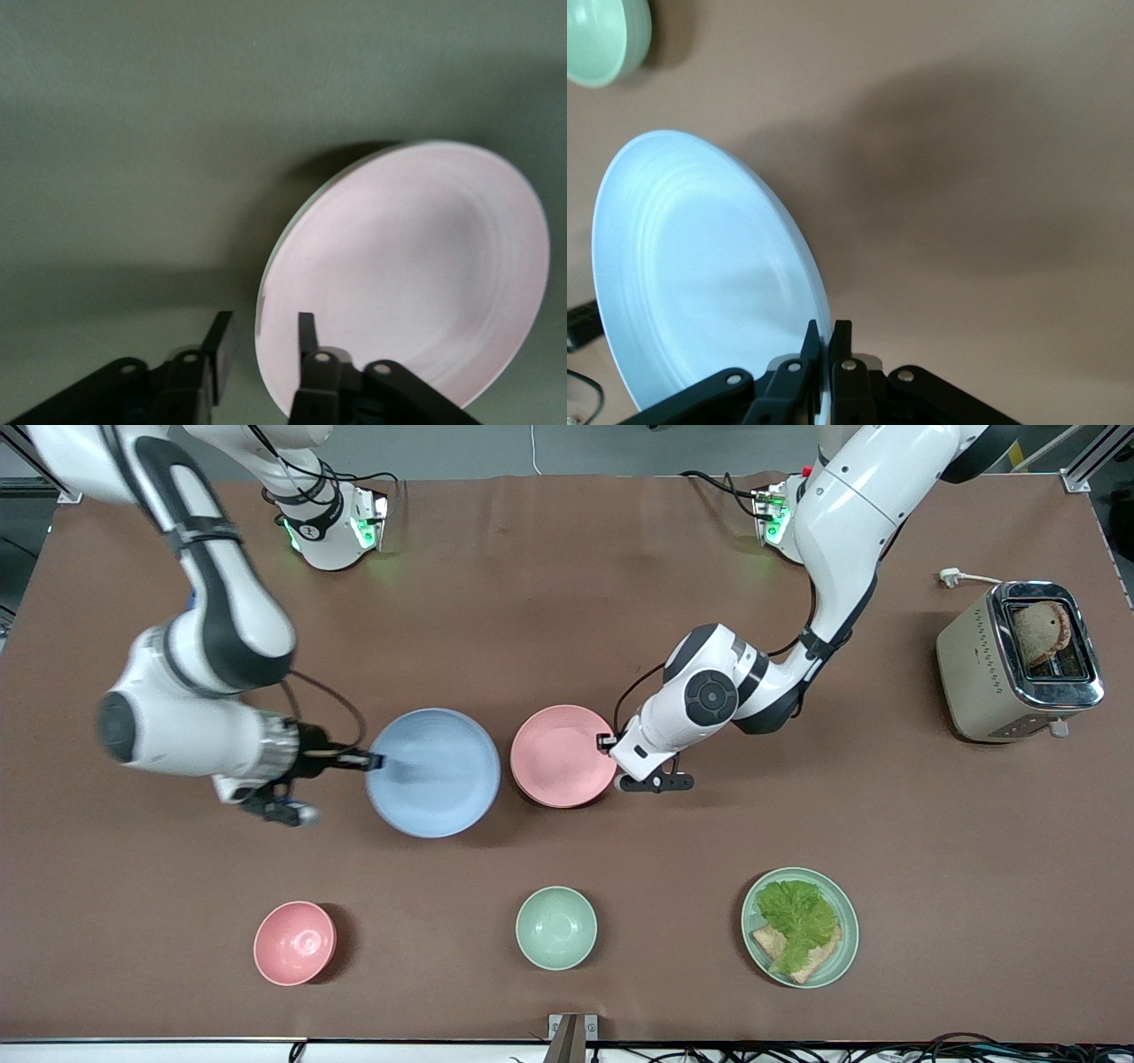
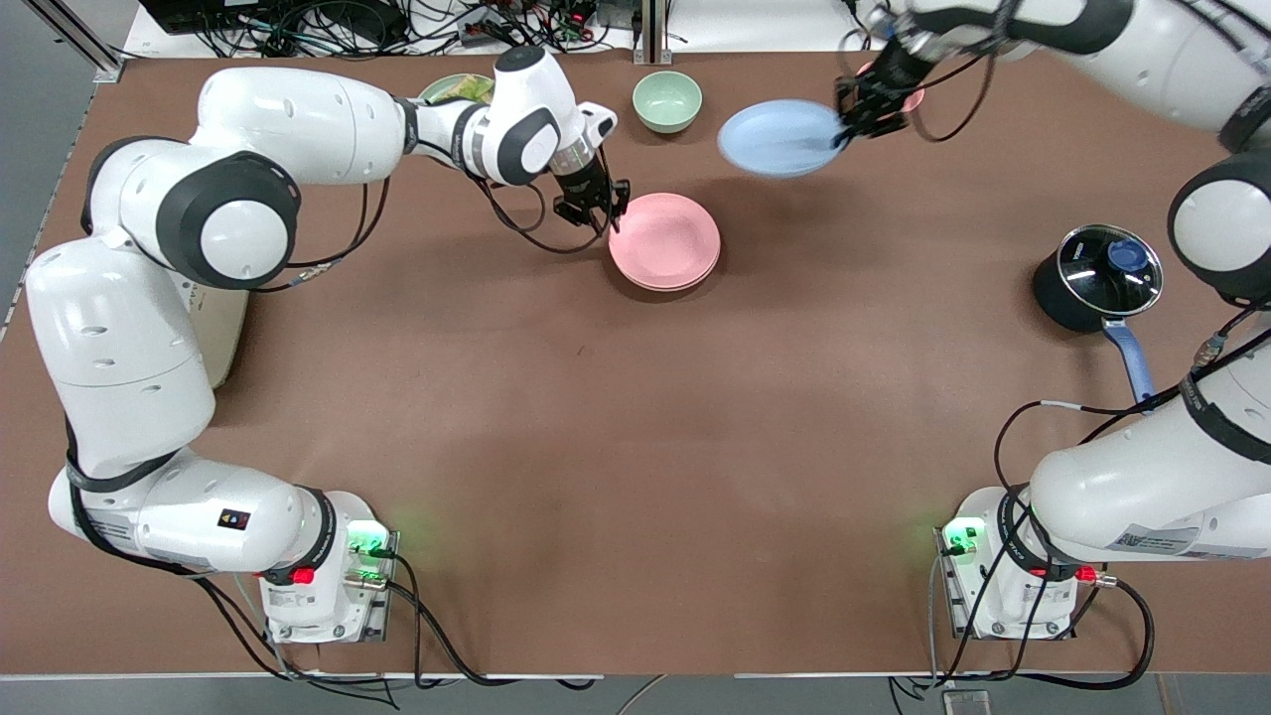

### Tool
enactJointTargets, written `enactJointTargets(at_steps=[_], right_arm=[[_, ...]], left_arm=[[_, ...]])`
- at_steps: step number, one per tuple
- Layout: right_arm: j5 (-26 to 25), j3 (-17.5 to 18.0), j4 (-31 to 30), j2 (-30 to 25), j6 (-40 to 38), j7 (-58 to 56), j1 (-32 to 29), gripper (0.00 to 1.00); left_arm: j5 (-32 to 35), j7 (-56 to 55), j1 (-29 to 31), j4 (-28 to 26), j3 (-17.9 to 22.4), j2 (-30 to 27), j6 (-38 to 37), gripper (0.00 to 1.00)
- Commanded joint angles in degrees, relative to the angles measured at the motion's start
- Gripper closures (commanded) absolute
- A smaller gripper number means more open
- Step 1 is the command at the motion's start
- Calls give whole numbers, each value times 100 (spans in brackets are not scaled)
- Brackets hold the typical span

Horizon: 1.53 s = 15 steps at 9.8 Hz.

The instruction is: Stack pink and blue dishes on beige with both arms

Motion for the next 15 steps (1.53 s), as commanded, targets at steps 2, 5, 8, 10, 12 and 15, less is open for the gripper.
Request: enactJointTargets(at_steps=[2,5,8,10,12,15], right_arm=[[107,508,-816,-246,973,693,253,99],[107,563,-1451,-124,2643,1035,947,99],[63,554,-1460,140,3122,1152,1160,98],[63,554,-1661,307,3586,1143,1230,98],[55,554,-1838,325,3826,1134,1283,98],[55,554,-1829,483,4019,1134,1327,96]], left_arm=[[679,29,939,383,17,-694,-815,0],[1919,615,1697,1243,0,-1248,-2246,0],[1906,1519,2199,1475,-18,-2019,-3022,0],[1495,2293,2445,1510,-27,-2469,-3479,0],[959,3110,2308,1493,479,-3065,-3997,0],[421,3368,1342,1362,1675,-3690,-5131,0]])
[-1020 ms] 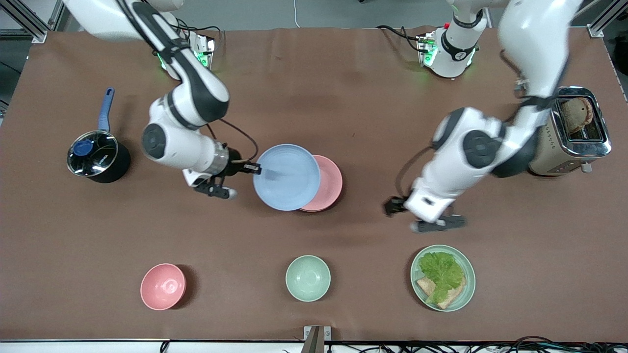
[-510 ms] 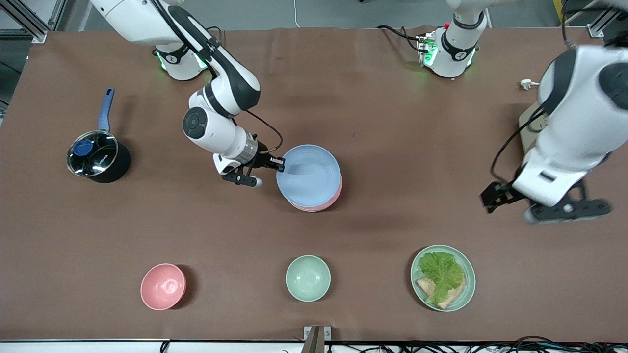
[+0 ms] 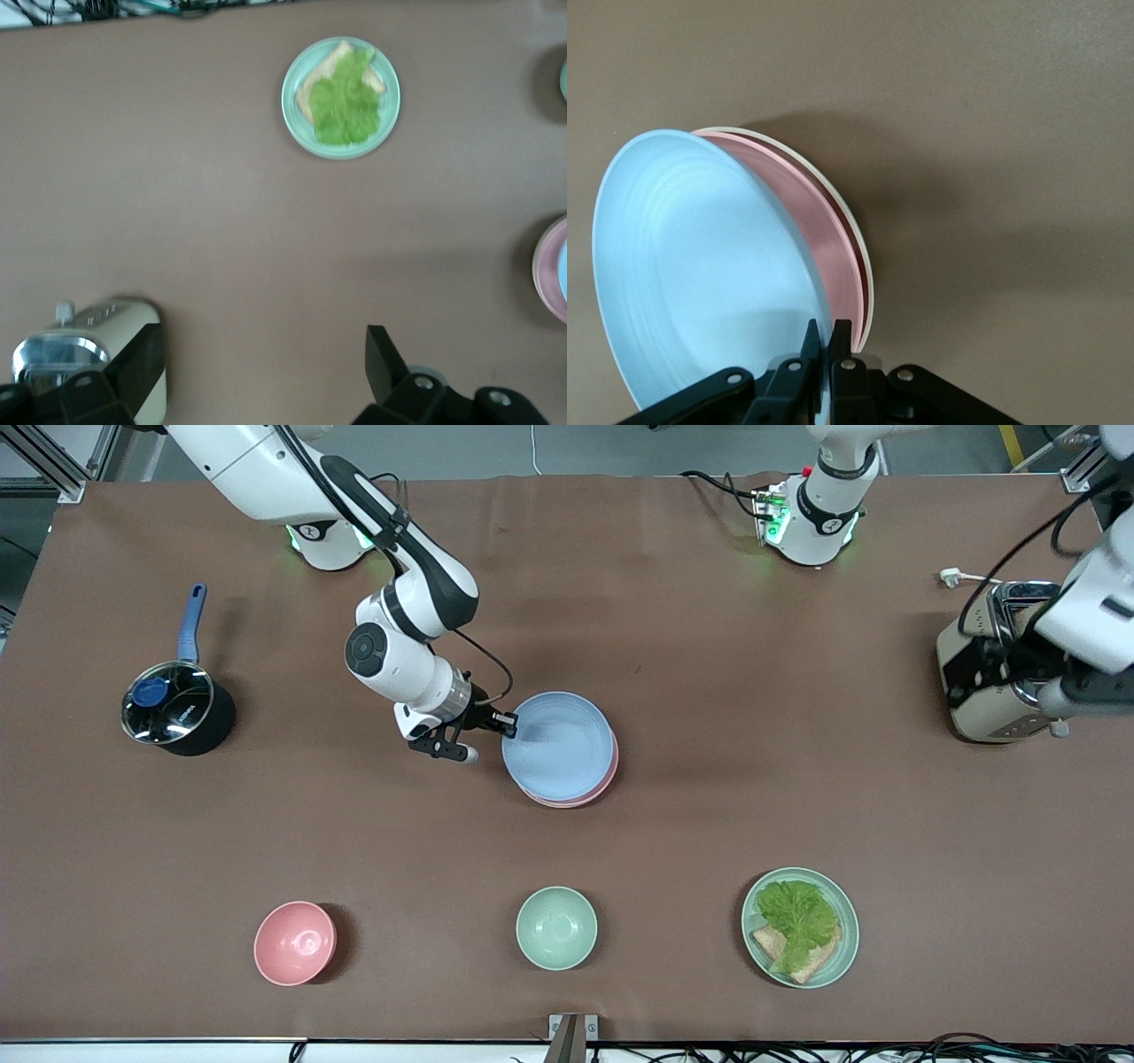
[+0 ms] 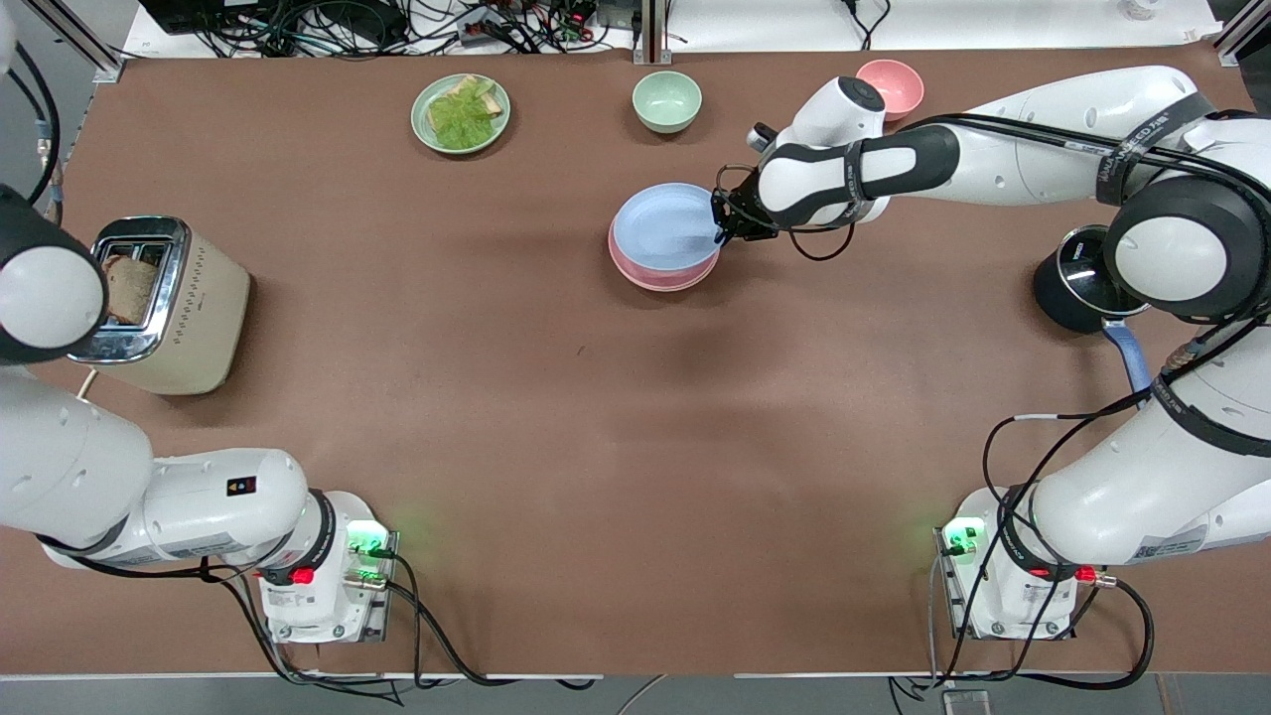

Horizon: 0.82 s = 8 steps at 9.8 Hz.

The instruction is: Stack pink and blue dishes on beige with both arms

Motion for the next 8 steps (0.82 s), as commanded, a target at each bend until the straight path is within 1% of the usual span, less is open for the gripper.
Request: enactJointTargets(at_steps=[1,2,3,4,6,7,8], right_arm=[[55,0,-90,-3,156,31,44,94],[55,-8,-90,32,165,31,44,90],[55,-8,-90,59,165,31,35,85],[55,0,-81,50,138,22,9,77],[55,-8,-46,-142,68,-4,-114,19],[55,-17,-55,-491,7,-13,-219,2],[47,-69,-46,-913,-385,-13,-350,0]], left_arm=[[-212,94,-584,-597,647,-506,-336,0],[-213,111,-639,-861,728,-717,-337,0],[-221,129,-700,-985,850,-798,-345,0],[-221,129,-649,-978,826,-842,-346,0],[-213,120,-666,-916,825,-772,-284,0],[-213,120,-674,-899,825,-729,-284,0],[-213,120,-666,-907,825,-728,-293,0]])
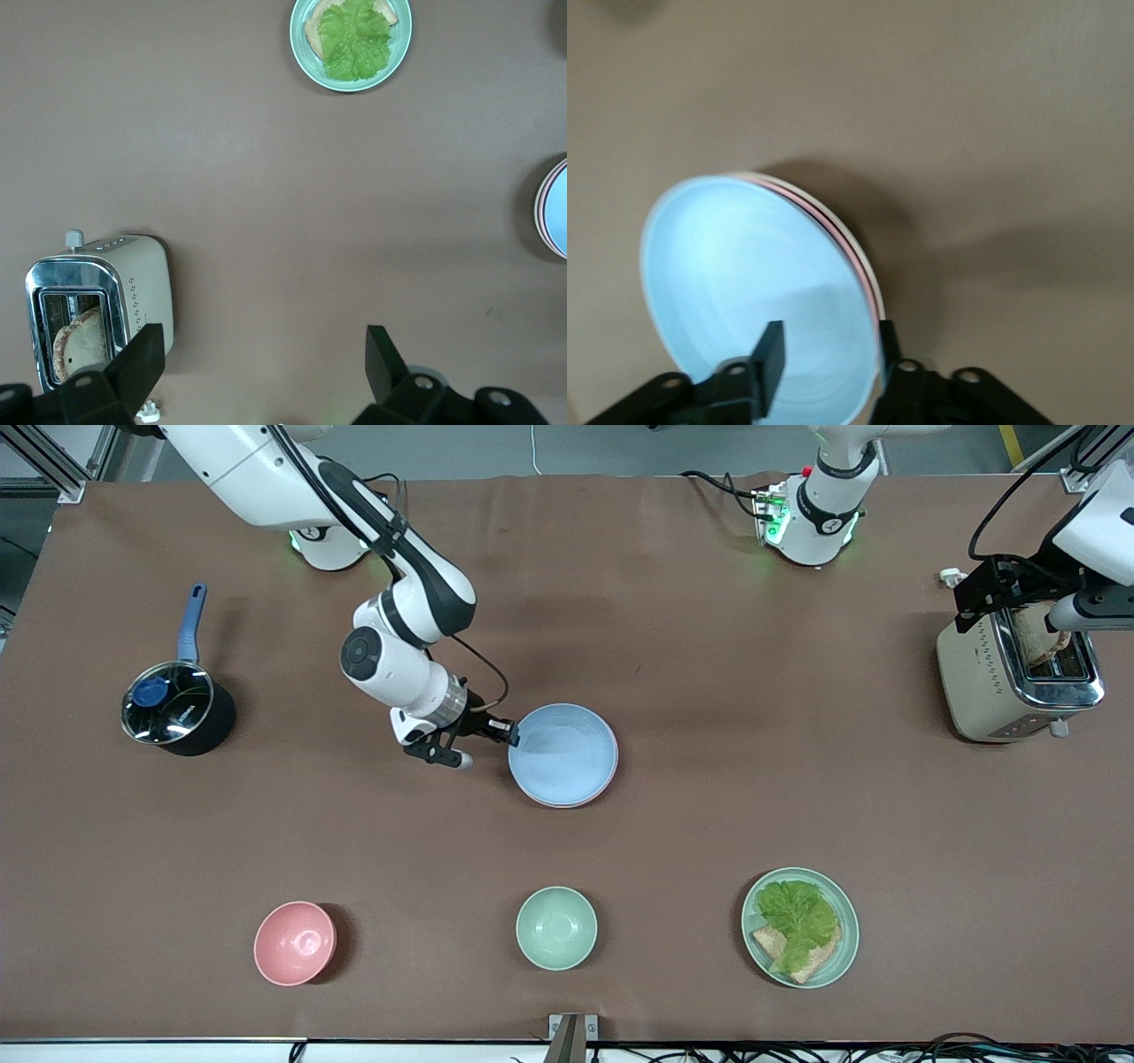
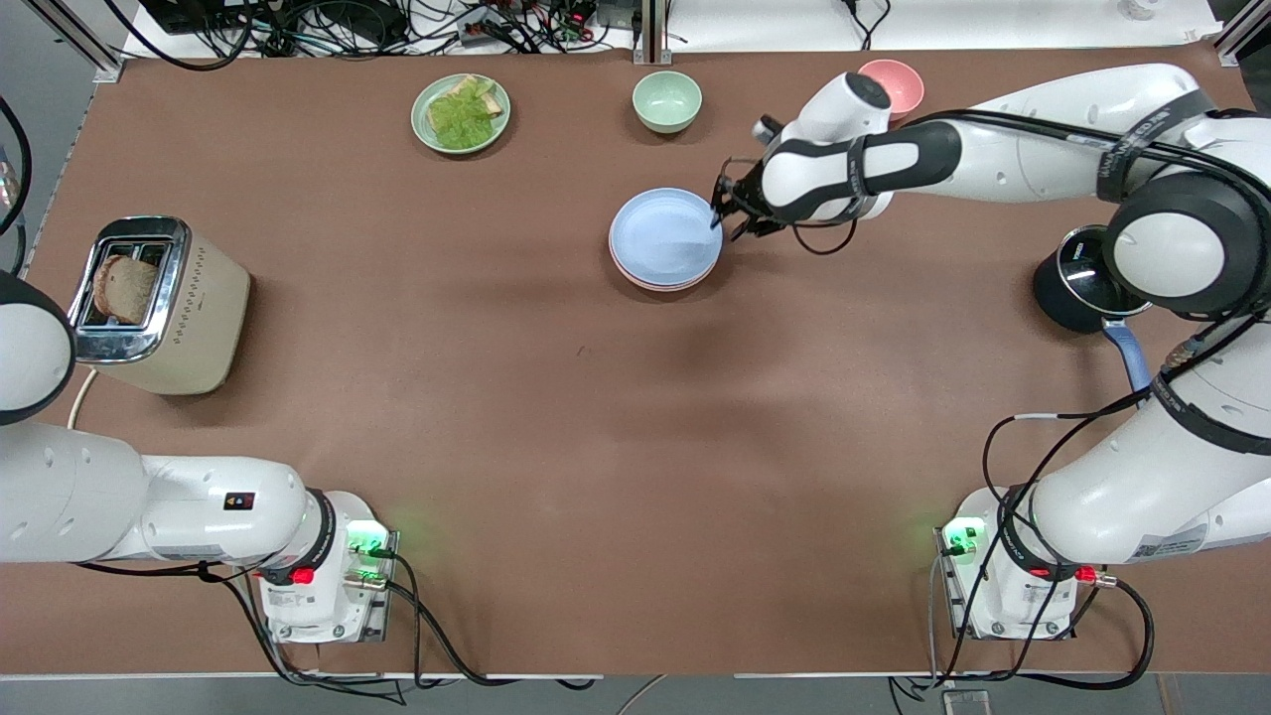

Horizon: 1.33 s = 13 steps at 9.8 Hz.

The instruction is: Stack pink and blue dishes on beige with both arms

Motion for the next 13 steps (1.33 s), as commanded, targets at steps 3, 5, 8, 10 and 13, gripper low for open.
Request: enactJointTargets(at_steps=[3,5,8,10,13], right_arm=[[-652,-112,-53,-2279,-2309,2,-1041,0],[-1670,-785,769,-2591,-3897,-24,-1228,0],[-2316,-1832,2281,-2574,-5659,-1125,-1176,0],[-2316,-2448,2906,-2574,-6302,-2339,-1097,0],[-2221,-2521,3892,-2548,-7165,-2511,-1149,0]], left_arm=[[-128,82,-4,-224,31,20,28,0],[-251,-31,83,-225,66,2,28,0],[-392,-147,119,-207,84,28,37,0],[-401,-129,189,-198,92,37,46,0],[-331,-85,242,-181,84,37,37,0]])
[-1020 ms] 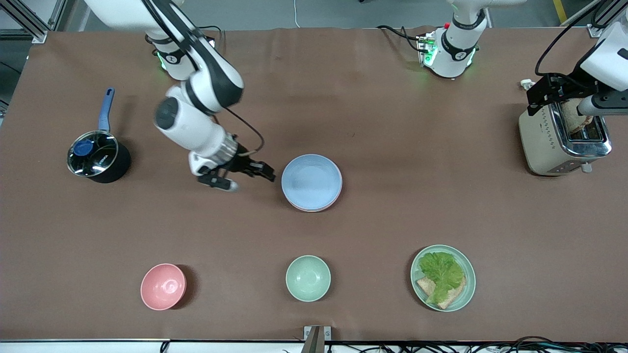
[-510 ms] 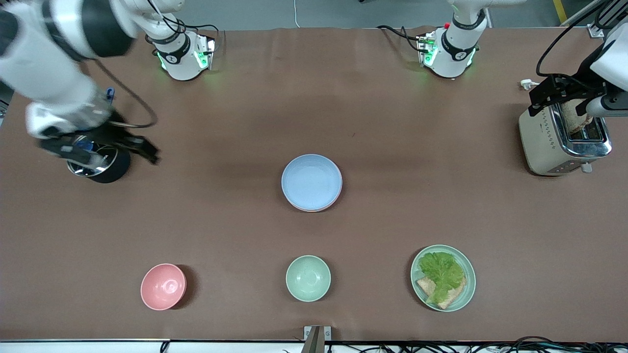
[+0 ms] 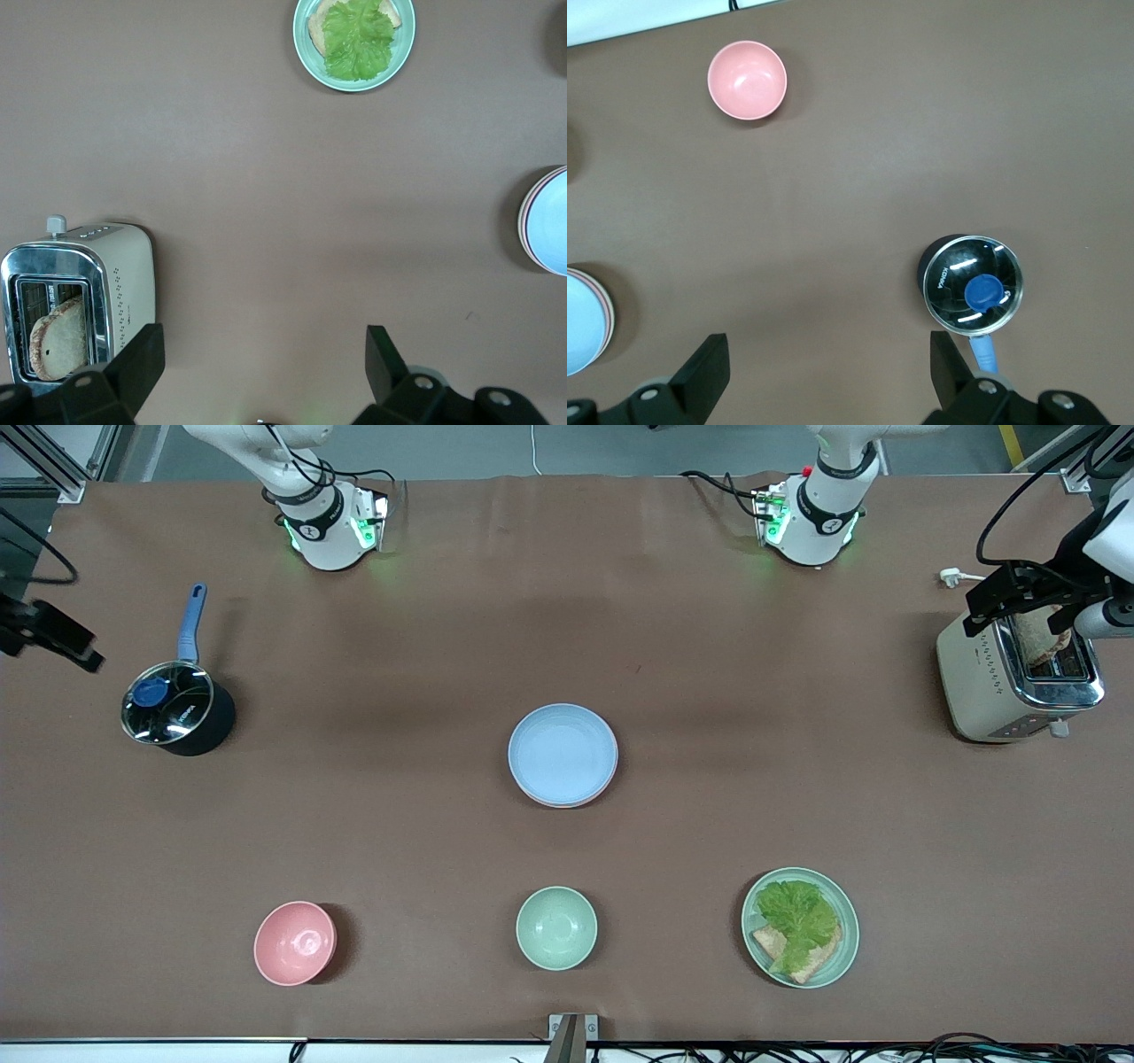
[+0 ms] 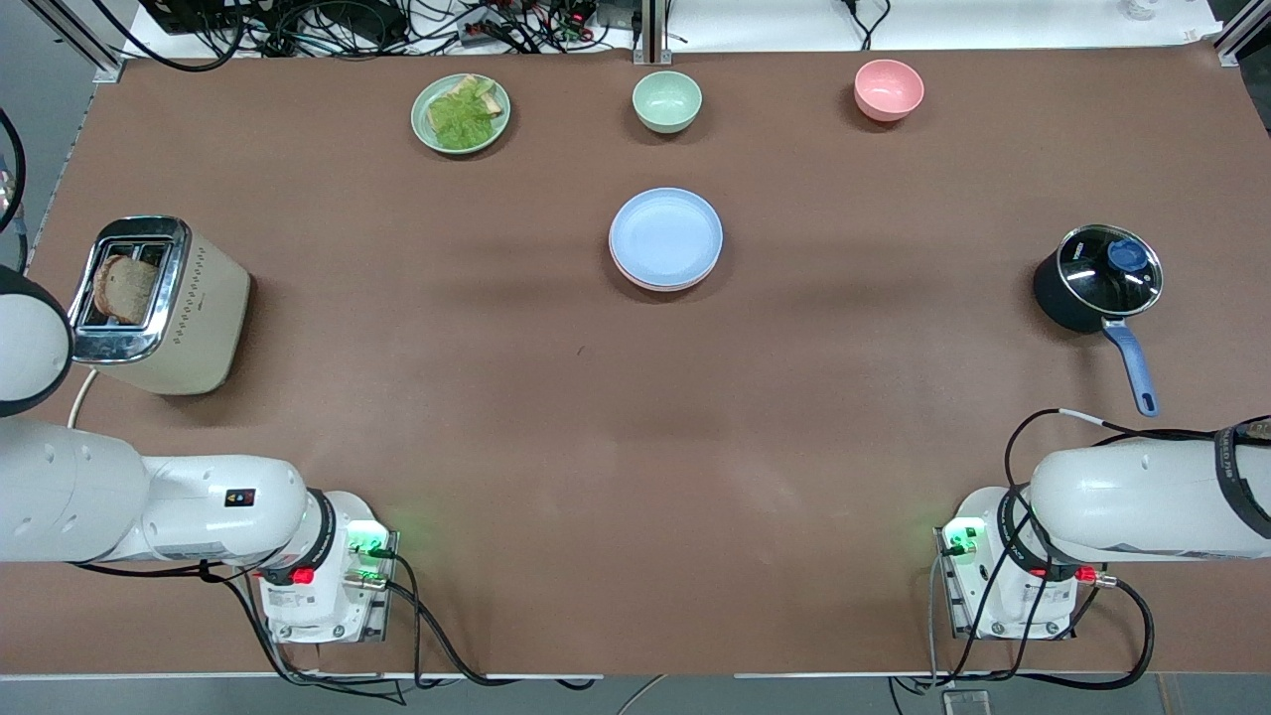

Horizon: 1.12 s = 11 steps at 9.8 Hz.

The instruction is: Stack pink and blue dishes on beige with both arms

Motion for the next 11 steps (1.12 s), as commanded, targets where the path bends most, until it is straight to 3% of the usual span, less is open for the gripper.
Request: enactJointTargets(at_steps=[1,11], right_arm=[[155,-25,355,161,-606,-78,40,0],[192,-34,406,205,-565,1,-40,0]], left_arm=[[-20,16,12,-75,7,38,37,0],[-29,51,4,22,-11,109,28,0]])
